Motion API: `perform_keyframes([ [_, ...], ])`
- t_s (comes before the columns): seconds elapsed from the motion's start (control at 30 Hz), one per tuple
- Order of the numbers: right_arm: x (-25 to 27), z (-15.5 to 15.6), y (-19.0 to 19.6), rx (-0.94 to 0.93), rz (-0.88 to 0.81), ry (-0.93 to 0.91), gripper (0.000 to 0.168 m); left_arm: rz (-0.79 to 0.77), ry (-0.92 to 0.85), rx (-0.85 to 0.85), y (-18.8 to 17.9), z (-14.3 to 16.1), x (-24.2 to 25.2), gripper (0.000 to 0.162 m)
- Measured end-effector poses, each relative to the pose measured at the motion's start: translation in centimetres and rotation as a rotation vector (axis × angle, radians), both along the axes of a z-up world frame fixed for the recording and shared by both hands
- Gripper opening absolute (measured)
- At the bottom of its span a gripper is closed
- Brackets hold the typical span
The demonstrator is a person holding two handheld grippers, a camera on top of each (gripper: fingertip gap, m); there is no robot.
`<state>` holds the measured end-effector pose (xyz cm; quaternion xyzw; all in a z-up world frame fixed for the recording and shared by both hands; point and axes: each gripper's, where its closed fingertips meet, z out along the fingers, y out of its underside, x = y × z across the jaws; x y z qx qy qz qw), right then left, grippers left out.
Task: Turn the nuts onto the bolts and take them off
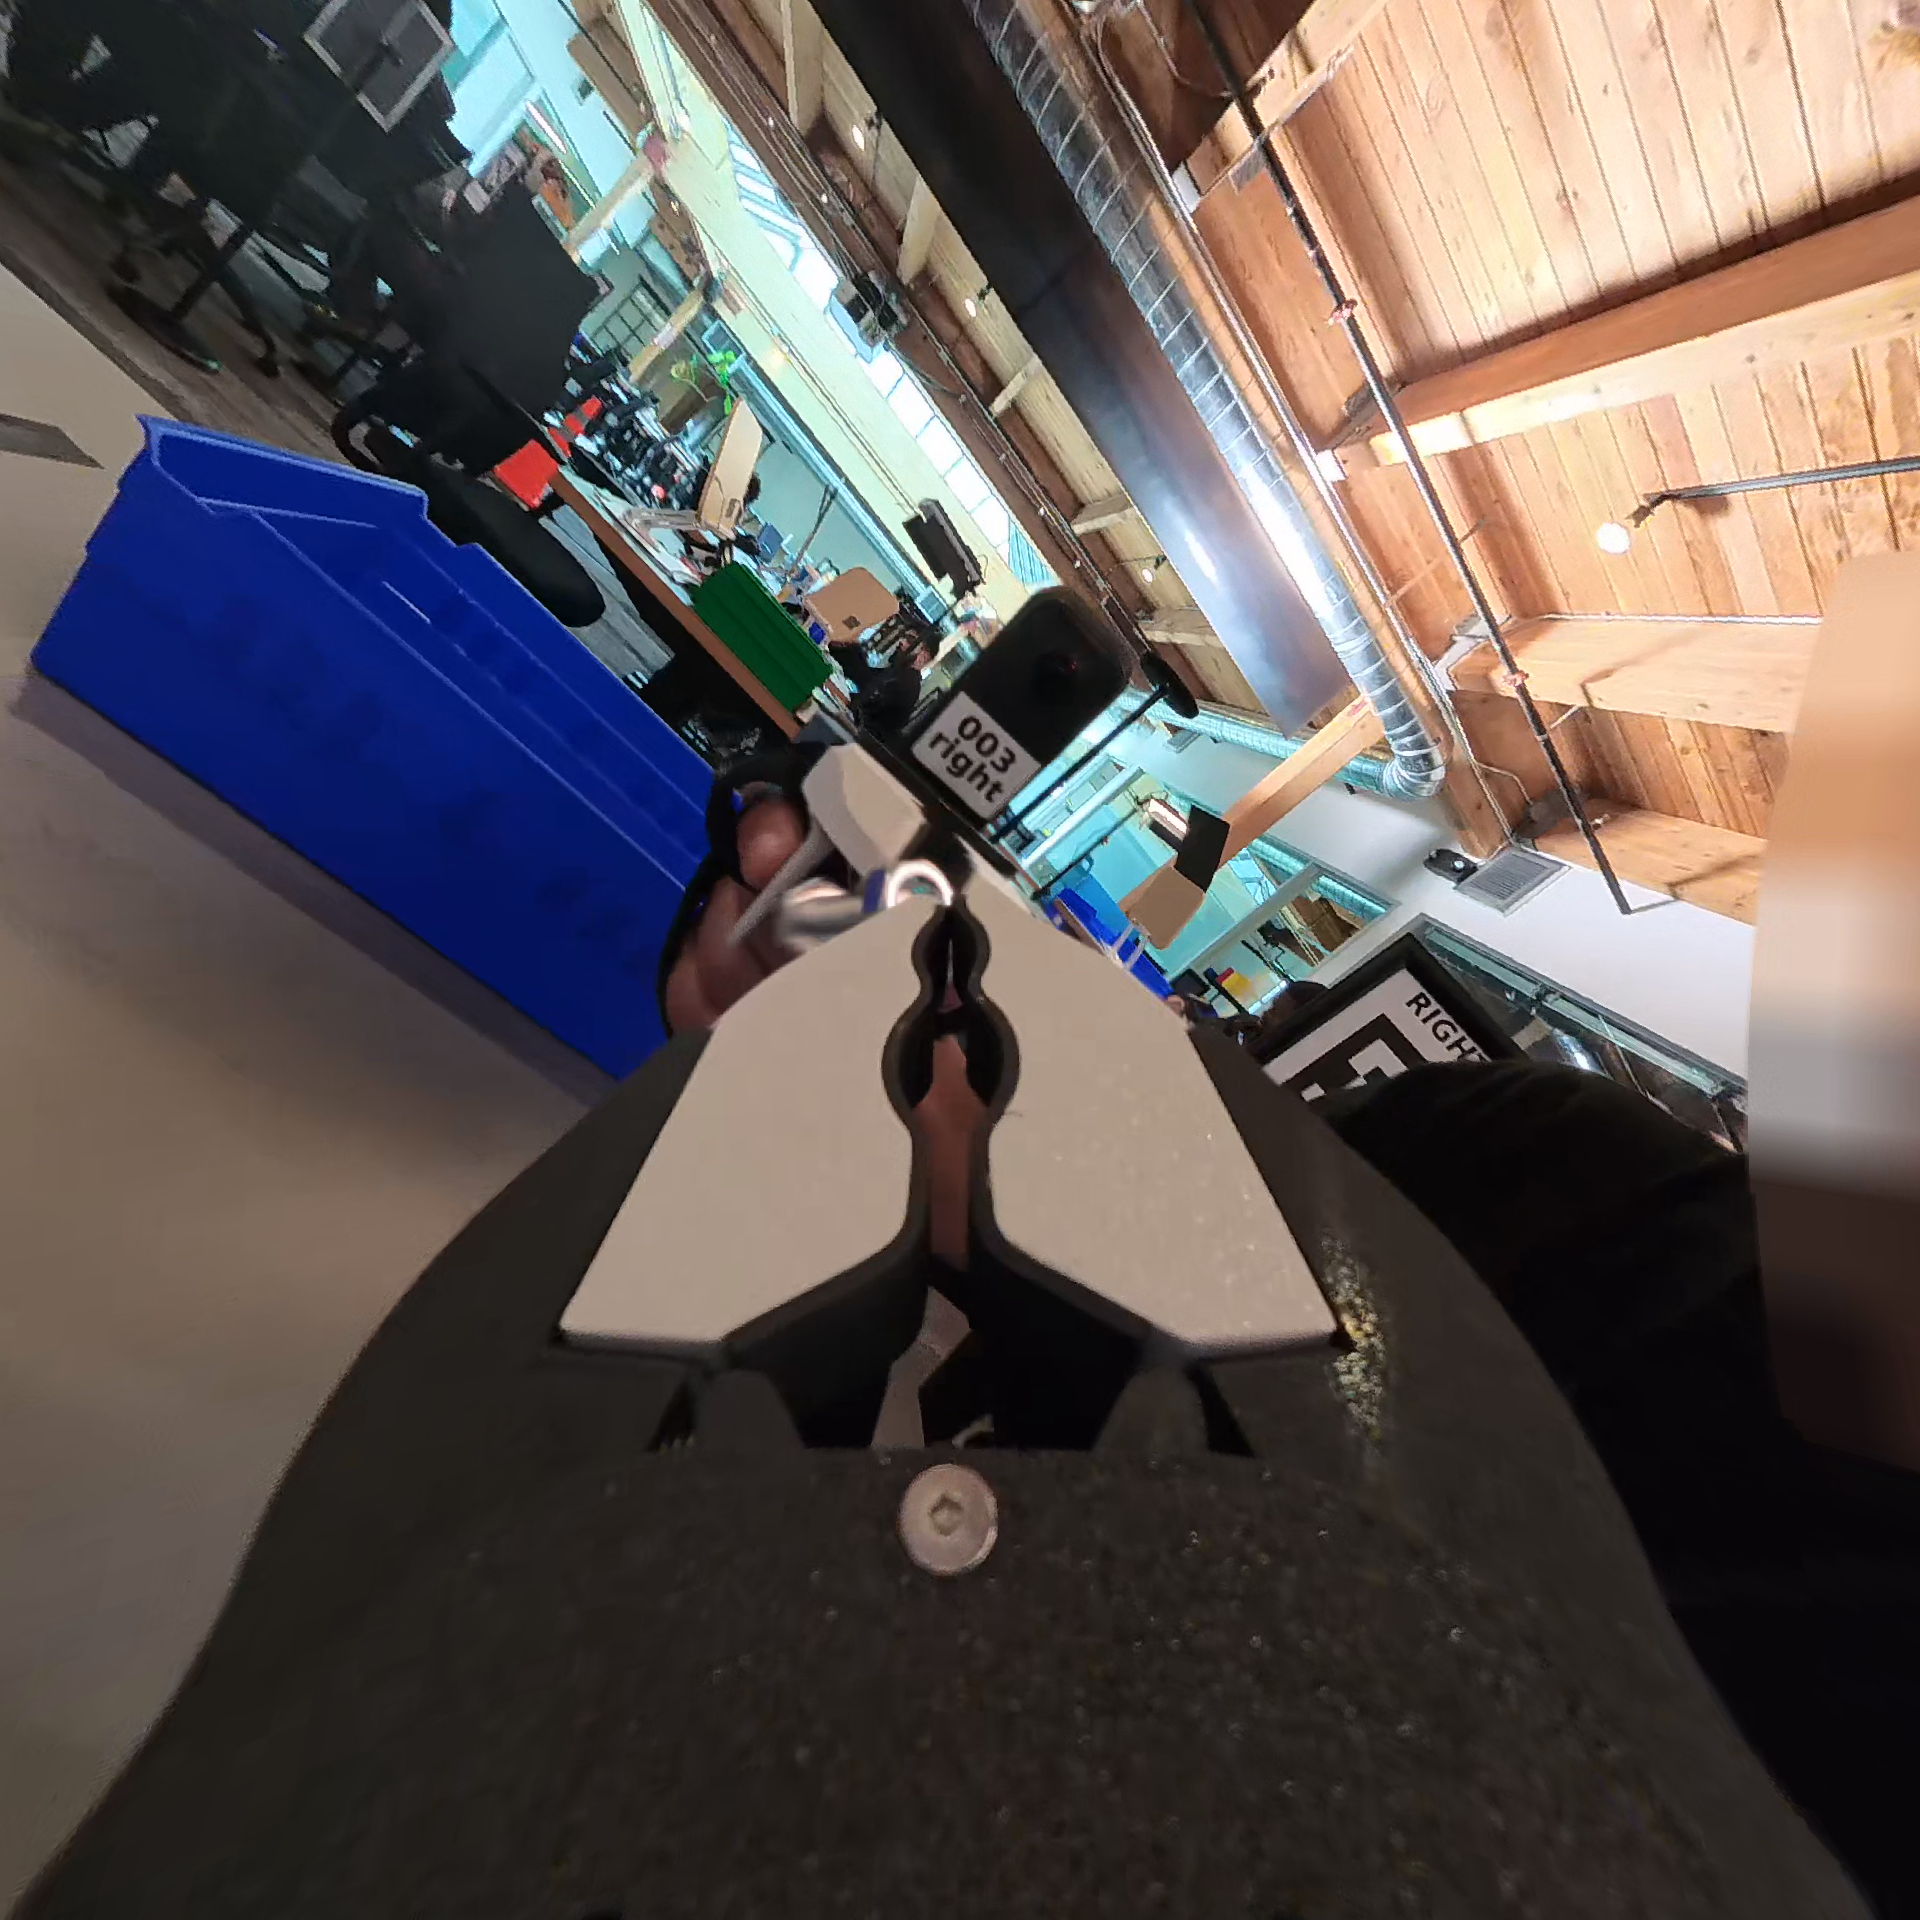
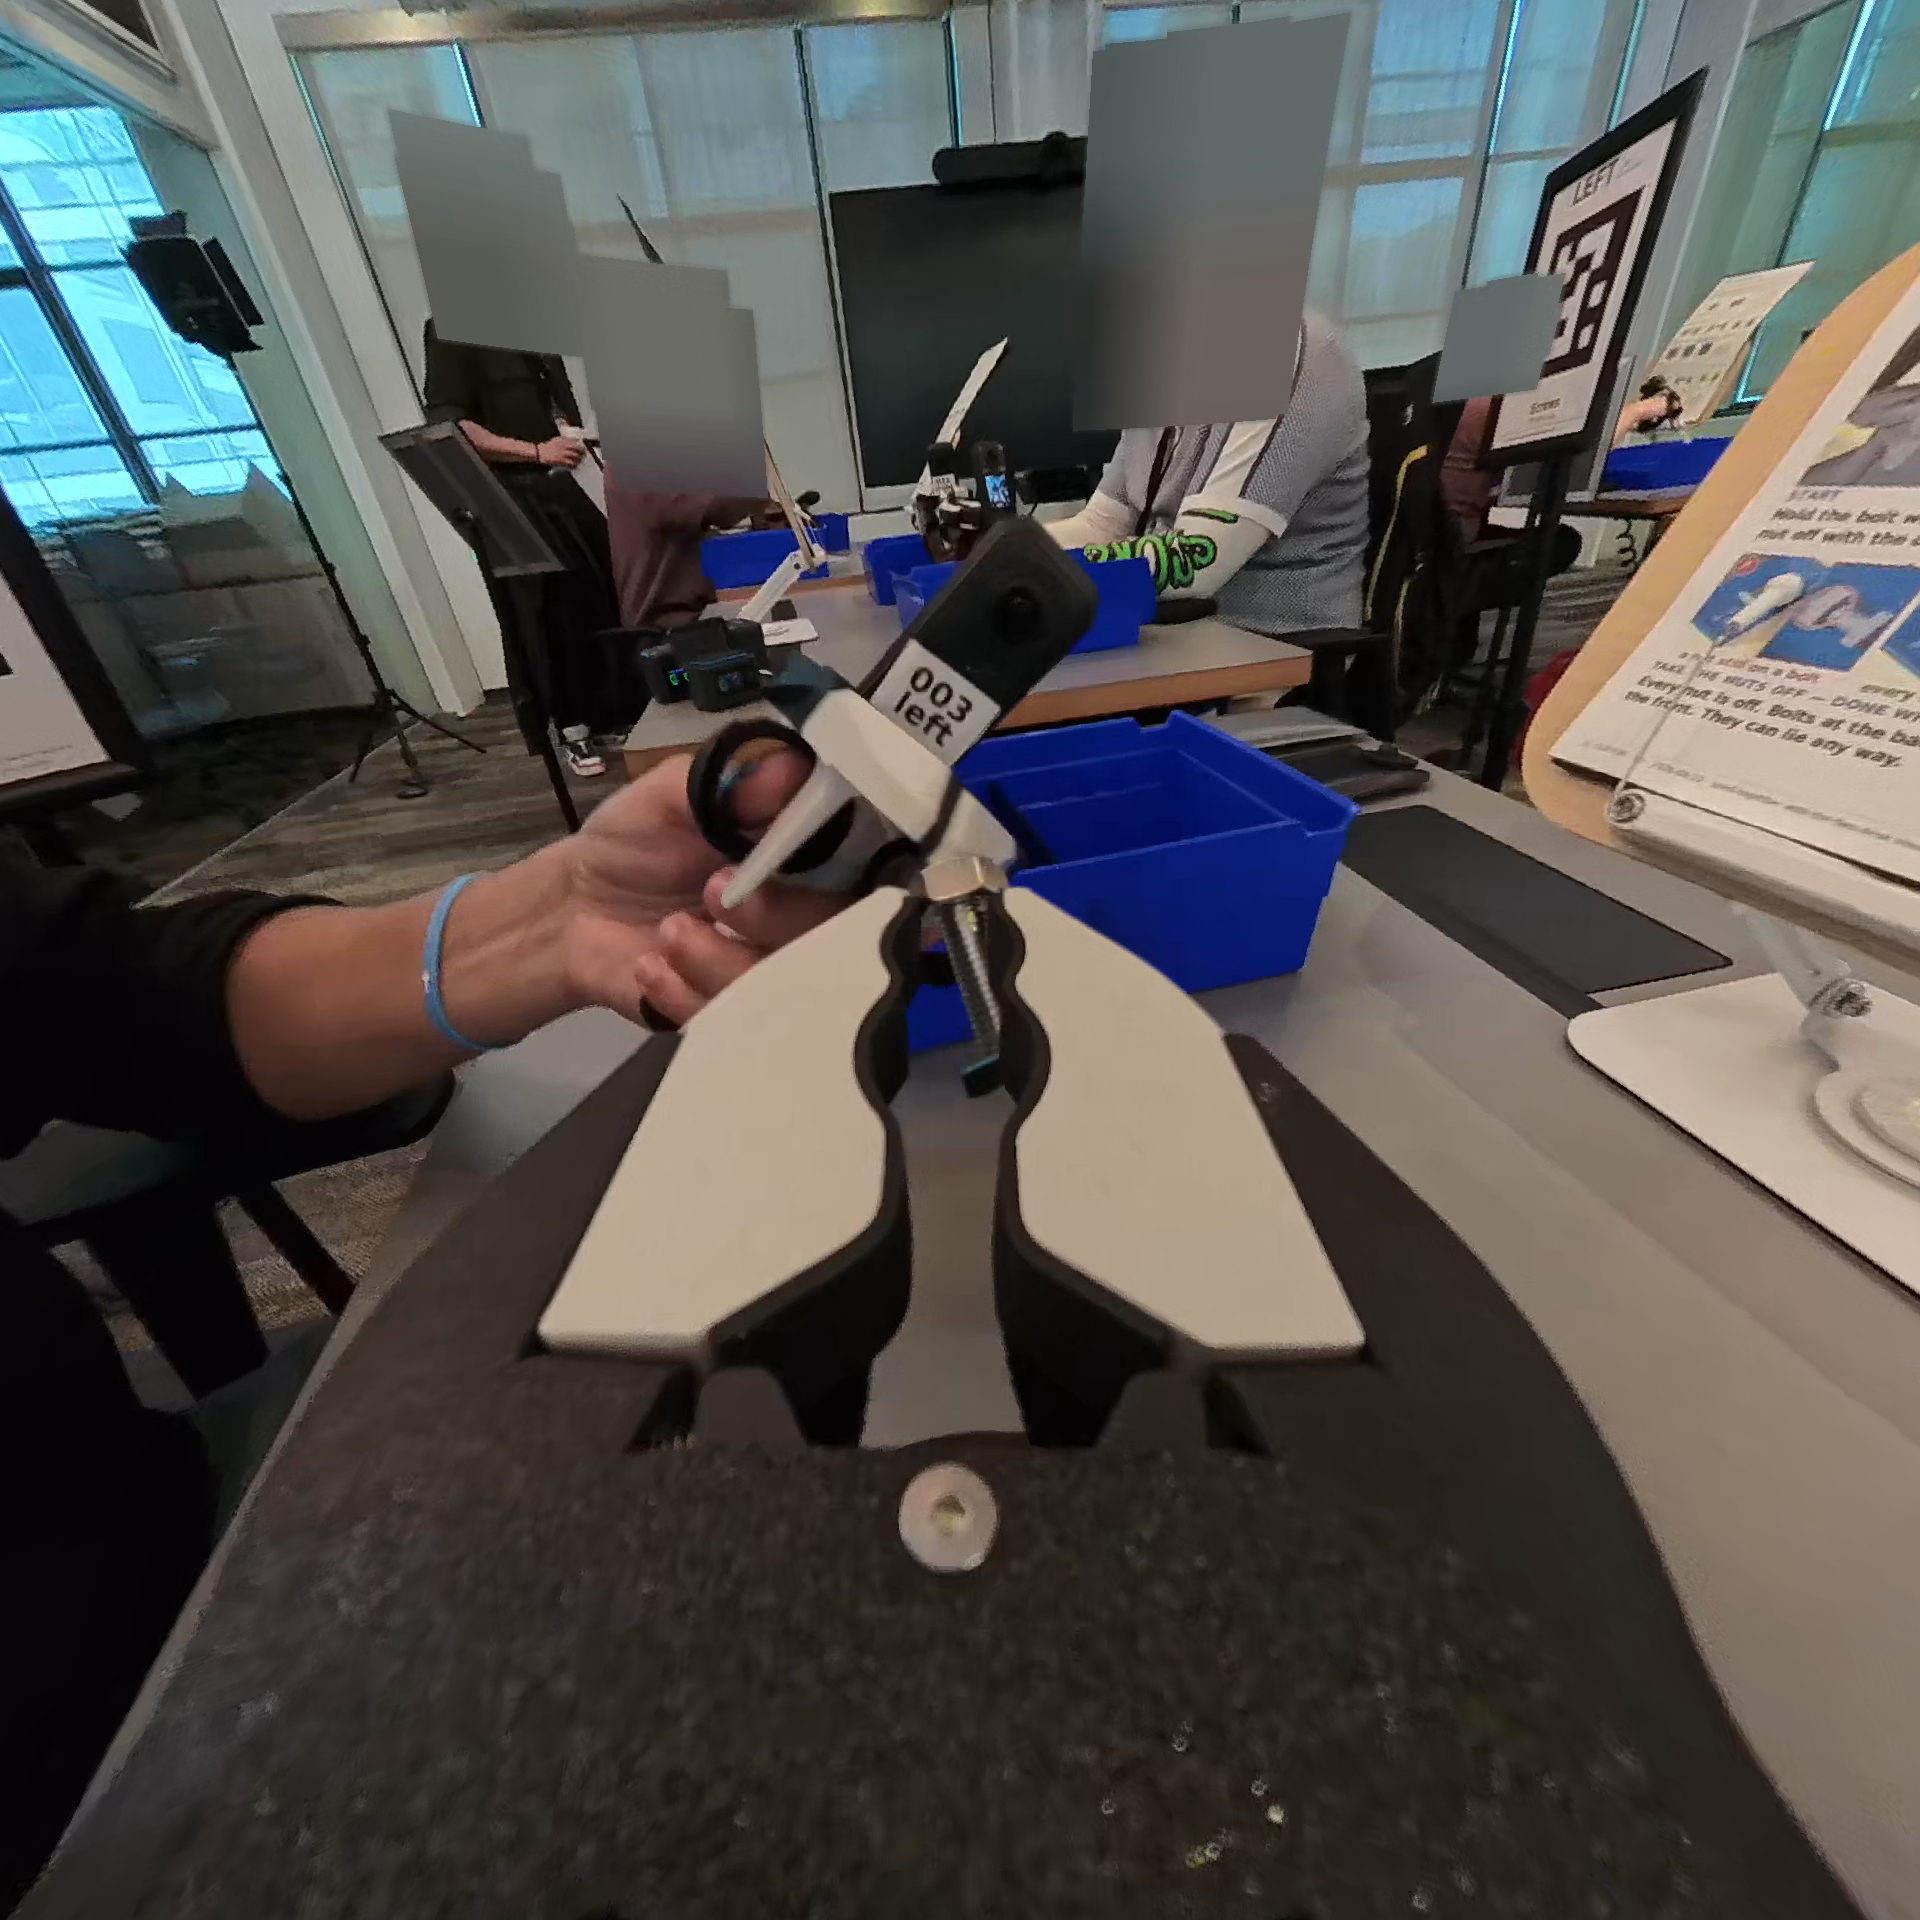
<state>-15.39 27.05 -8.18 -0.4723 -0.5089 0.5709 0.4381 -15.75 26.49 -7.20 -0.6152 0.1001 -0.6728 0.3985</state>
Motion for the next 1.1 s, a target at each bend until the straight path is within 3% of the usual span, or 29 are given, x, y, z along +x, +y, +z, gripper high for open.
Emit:
perform_keyframes([
  [0.1, -0.2, -1.5, 1.3, -0.024, -0.042, -0.09, 0.009, 0.055, 0.051, -0.006, 0.4, -0.4, -1.1, 0.0],
  [0.13, -0.3, -1.9, 1.6, -0.033, -0.05, -0.11, 0.0, 0.087, 0.086, -0.008, 0.7, -0.8, -1.4, 0.0],
  [0.23, -0.3, -1.7, 1.9, -0.079, -0.051, -0.083, 0.0, 0.131, 0.197, -0.012, 1.0, -2.2, -1.2, 0.0],
  [0.3, -0.3, -2.1, 2.5, -0.067, -0.076, -0.104, 0.0, 0.163, 0.308, -0.029, 1.3, -3.8, -1.1, 0.016],
  [0.43, -0.3, -3.5, 3.4, -0.093, -0.117, -0.18, 0.0, 0.229, 0.397, -0.032, 1.5, -5.0, -1.9, 0.028],
  [0.6, -0.5, -4.4, 4.0, -0.061, -0.195, -0.291, 0.002, 0.269, 0.443, 0.032, -0.3, -2.7, -3.2, 0.035],
  [0.67, -0.3, -4.0, 4.2, -0.046, -0.22, -0.311, 0.014, 0.301, 0.484, 0.066, -1.1, -1.5, -4.7, 0.036],
  [0.77, 0.6, -3.9, 5.2, -0.005, -0.289, -0.371, 0.018, 0.312, 0.504, 0.088, -2.6, 0.4, -7.5, 0.037],
  [0.9, 0.9, -3.4, 4.9, -0.024, -0.284, -0.362, 0.02, 0.419, 0.423, 0.134, -3.5, 3.8, -11.5, 0.037],
  [0.97, 0.8, -3.7, 4.8, -0.04, -0.274, -0.372, 0.02, 0.429, 0.4, 0.123, -3.3, 3.7, -11.5, 0.037],
  [1.1, 0.6, -3.6, 4.4, -0.084, -0.248, -0.358, 0.018, 0.362, 0.501, 0.092, -2.4, 0.7, -8.0, 0.04],
])
